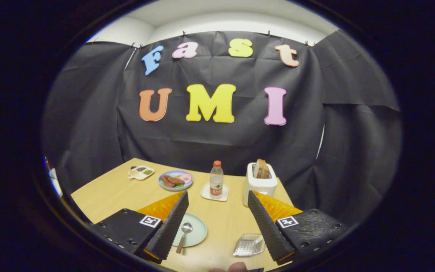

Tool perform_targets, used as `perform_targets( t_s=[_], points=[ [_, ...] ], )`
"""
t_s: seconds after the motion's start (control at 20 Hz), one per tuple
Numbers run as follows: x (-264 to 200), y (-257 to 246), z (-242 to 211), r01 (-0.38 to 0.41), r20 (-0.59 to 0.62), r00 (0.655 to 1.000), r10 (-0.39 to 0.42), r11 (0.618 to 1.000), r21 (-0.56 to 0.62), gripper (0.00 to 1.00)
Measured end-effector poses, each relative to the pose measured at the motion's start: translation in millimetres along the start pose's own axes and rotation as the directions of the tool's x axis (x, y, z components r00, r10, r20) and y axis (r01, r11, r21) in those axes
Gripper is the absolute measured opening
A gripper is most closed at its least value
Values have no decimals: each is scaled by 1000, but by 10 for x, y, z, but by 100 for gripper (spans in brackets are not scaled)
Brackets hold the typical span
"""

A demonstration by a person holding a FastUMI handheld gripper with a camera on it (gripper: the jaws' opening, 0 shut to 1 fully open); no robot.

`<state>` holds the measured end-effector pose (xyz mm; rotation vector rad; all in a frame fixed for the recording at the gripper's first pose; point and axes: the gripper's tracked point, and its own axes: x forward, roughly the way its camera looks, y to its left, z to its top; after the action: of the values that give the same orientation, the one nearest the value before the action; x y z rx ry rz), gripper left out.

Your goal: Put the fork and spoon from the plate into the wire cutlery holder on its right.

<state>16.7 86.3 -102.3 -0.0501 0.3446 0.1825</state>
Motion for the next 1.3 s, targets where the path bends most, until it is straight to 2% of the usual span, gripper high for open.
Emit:
perform_targets(
  t_s=[0.25,0.5,0.75,0.85,0.95,1.1,1.15,1.3],
  points=[
    [309,397,-520,-44,-184,982,40,999,-19,95],
    [556,706,-1248,-52,-422,905,59,998,30,96],
    [773,862,-1888,-27,-576,817,37,999,26,96],
    [859,883,-2043,-9,-603,798,13,1000,10,96],
    [946,919,-2140,-8,-608,794,-1,1000,-12,95],
    [1032,996,-2257,-20,-614,789,-3,999,-31,80],
    [1061,1018,-2318,-23,-620,784,-5,999,-37,79],
    [1093,1040,-2440,-27,-635,772,-20,998,-64,49]
  ],
)
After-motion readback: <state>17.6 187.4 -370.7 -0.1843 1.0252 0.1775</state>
